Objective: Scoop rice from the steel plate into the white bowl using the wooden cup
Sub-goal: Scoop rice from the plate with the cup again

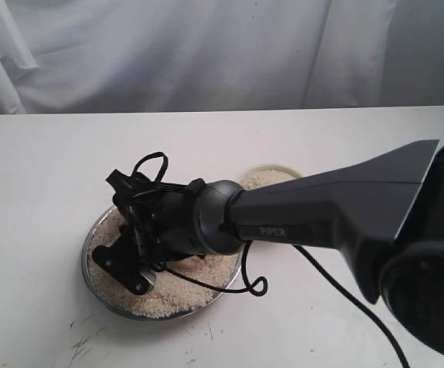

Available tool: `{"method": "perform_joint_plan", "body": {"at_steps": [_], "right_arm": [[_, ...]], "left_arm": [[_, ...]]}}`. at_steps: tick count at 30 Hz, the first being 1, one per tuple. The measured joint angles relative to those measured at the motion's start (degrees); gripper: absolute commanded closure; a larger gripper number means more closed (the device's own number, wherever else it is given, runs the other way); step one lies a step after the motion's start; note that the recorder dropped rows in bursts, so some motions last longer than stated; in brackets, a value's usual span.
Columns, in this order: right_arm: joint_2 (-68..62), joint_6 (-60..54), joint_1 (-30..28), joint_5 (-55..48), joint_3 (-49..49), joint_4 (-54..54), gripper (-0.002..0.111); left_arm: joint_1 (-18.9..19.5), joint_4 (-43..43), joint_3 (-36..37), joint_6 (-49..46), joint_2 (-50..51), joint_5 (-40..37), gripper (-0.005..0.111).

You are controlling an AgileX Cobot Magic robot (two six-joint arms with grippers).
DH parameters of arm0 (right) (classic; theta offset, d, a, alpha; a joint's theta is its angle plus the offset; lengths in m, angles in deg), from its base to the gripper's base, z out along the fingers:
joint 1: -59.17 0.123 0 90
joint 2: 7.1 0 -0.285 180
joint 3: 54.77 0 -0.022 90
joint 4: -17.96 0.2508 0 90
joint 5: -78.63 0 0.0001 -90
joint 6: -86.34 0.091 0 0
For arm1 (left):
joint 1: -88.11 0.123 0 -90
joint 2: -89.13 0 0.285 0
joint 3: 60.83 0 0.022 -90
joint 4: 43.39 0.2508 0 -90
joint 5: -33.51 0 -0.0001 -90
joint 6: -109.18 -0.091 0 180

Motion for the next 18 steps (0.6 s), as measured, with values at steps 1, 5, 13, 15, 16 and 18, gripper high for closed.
{"method": "perform_joint_plan", "body": {"at_steps": [1,5,13,15,16,18], "right_arm": [[0.0,-0.4,0.0,-0.3,-0.1,1.8,0.108],[0.1,-1.3,0.0,-1.1,-0.3,7.2,0.108],[0.7,-6.3,-0.3,-1.5,-0.6,19.8,0.108],[0.7,-7.0,-0.7,-1.3,-0.7,22.1,0.108],[0.8,-7.2,-1.0,-1.2,-0.7,23.0,0.108],[0.9,-7.2,-1.6,-0.6,-0.8,25.3,0.108]], "left_arm": [[0.0,0.0,0.0,0.0,0.0,0.0,0.107],[0.0,0.0,0.0,0.0,0.0,0.0,0.107],[0.0,0.0,0.0,0.0,0.0,0.0,0.107],[0.0,0.0,0.0,0.0,0.0,0.0,0.107],[0.0,0.0,0.0,0.0,0.0,0.0,0.107],[0.0,0.0,0.0,0.0,0.0,0.0,0.107]]}}
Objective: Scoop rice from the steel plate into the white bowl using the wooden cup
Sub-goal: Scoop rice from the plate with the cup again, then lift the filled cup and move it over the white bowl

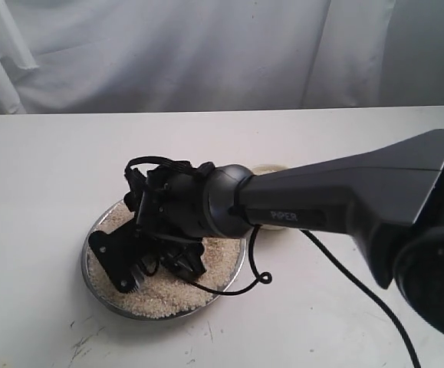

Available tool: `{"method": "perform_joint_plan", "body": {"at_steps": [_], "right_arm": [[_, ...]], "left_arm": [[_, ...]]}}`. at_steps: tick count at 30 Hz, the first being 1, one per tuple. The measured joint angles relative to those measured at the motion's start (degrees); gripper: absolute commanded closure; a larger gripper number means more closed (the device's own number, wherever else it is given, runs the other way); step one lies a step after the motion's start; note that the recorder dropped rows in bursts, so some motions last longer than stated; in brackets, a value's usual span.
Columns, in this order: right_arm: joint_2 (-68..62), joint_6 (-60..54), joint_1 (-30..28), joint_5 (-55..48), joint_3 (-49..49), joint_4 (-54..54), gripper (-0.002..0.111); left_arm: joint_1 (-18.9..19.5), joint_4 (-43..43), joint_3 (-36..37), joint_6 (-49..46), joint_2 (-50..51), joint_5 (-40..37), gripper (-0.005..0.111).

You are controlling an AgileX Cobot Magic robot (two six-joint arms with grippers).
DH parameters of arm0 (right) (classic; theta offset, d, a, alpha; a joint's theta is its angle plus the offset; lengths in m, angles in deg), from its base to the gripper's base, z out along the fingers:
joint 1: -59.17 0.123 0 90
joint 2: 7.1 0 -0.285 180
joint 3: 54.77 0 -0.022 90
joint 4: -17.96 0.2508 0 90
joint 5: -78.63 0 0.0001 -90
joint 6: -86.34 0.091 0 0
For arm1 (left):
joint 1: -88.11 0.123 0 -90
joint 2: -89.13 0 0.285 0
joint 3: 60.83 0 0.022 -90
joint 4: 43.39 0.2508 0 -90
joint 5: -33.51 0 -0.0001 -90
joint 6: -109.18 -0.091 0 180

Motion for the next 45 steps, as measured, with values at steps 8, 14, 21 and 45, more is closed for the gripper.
{"method": "perform_joint_plan", "body": {"at_steps": [8,14,21,45], "right_arm": [[0.2,0.0,-3.5,3.5,0.0,10.5,0.108],[0.6,-1.9,-5.1,5.2,0.0,17.6,0.108],[2.9,-7.7,-7.0,5.1,0.8,30.0,0.108],[17.0,-8.8,-17.7,-6.4,0.8,23.9,0.108]], "left_arm": [[0.0,0.0,0.0,0.0,0.0,0.0,0.107],[0.0,0.0,0.0,0.0,0.0,0.0,0.107],[0.0,0.0,0.0,0.0,0.0,0.0,0.107],[0.0,0.0,0.0,0.0,0.0,0.0,0.107]]}}
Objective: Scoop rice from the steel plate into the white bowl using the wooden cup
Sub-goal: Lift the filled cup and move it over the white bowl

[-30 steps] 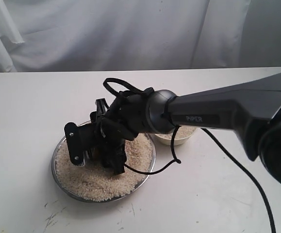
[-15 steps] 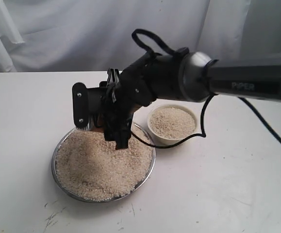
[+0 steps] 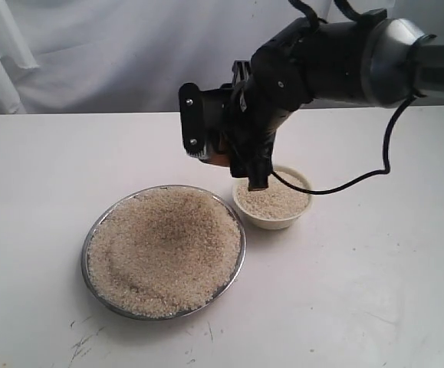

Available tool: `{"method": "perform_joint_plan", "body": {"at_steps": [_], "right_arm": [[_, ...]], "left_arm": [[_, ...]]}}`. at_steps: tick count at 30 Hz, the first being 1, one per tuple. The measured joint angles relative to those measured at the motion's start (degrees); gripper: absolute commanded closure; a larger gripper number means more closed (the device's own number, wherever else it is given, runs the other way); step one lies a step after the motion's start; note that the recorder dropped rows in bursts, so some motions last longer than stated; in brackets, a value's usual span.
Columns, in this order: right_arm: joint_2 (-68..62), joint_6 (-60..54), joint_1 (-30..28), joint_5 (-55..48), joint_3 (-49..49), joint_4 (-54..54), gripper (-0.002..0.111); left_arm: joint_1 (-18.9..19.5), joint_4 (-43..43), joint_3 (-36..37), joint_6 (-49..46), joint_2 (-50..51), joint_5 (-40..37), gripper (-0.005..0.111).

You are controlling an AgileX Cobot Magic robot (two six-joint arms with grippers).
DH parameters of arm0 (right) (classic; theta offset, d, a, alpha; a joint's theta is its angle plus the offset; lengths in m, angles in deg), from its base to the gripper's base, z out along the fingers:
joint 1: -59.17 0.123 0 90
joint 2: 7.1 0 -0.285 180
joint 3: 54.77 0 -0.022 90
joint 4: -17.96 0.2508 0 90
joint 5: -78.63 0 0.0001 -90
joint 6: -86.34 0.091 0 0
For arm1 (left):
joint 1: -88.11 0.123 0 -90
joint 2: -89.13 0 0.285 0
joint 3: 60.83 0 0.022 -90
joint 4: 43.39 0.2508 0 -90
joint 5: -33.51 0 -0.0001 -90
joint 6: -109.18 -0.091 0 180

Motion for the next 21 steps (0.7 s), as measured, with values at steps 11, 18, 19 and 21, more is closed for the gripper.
{"method": "perform_joint_plan", "body": {"at_steps": [11,18,19,21], "right_arm": [[0.0,2.9,-4.9,-2.9,0.0,-17.8,0.108],[-1.3,0.7,-4.9,-8.3,0.0,-23.2,0.108],[-1.8,0.5,-4.8,-8.7,0.0,-23.9,0.108],[-3.1,0.2,-4.0,-9.7,0.0,-26.0,0.108]], "left_arm": [[0.0,0.0,0.0,0.0,0.0,0.0,0.107],[0.0,0.0,0.0,0.0,0.0,0.0,0.107],[0.0,0.0,0.0,0.0,0.0,0.0,0.107],[0.0,0.0,0.0,0.0,0.0,0.0,0.107]]}}
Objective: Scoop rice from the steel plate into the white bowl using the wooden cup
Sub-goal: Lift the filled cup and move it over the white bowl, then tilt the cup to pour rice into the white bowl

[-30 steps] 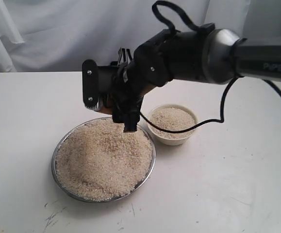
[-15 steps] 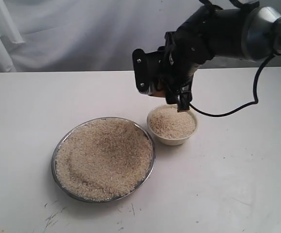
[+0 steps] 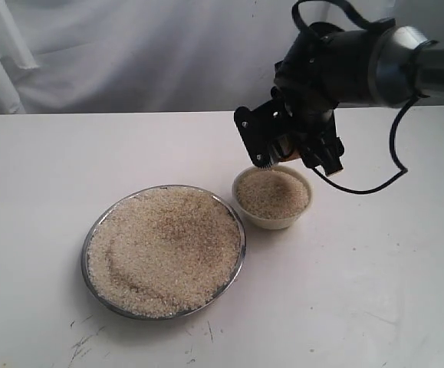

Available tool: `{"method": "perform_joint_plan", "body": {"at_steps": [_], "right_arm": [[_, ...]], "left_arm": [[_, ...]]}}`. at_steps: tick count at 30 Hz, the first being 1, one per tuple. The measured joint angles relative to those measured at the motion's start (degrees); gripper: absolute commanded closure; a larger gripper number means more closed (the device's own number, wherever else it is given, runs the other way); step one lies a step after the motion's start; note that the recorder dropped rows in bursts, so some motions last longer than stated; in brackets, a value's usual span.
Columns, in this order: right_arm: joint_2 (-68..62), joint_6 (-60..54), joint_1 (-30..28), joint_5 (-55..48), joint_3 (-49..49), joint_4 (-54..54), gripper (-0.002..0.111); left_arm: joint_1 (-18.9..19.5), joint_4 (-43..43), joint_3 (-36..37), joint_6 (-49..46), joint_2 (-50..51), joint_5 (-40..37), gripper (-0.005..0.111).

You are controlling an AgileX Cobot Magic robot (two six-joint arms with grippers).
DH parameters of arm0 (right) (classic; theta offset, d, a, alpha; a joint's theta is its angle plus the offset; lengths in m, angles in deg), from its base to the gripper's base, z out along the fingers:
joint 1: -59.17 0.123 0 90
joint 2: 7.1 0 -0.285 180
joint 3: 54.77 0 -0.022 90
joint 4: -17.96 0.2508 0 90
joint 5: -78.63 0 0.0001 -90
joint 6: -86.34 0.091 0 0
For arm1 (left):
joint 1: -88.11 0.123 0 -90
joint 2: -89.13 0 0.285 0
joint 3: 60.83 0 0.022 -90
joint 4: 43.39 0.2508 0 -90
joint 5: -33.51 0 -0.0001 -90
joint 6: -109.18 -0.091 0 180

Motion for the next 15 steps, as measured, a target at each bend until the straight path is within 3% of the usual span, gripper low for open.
{"method": "perform_joint_plan", "body": {"at_steps": [15], "right_arm": [[-1.3,-0.6,4.7,-3.1,0.0,-8.7,0.108]], "left_arm": [[0.0,0.0,0.0,0.0,0.0,0.0,0.107]]}}
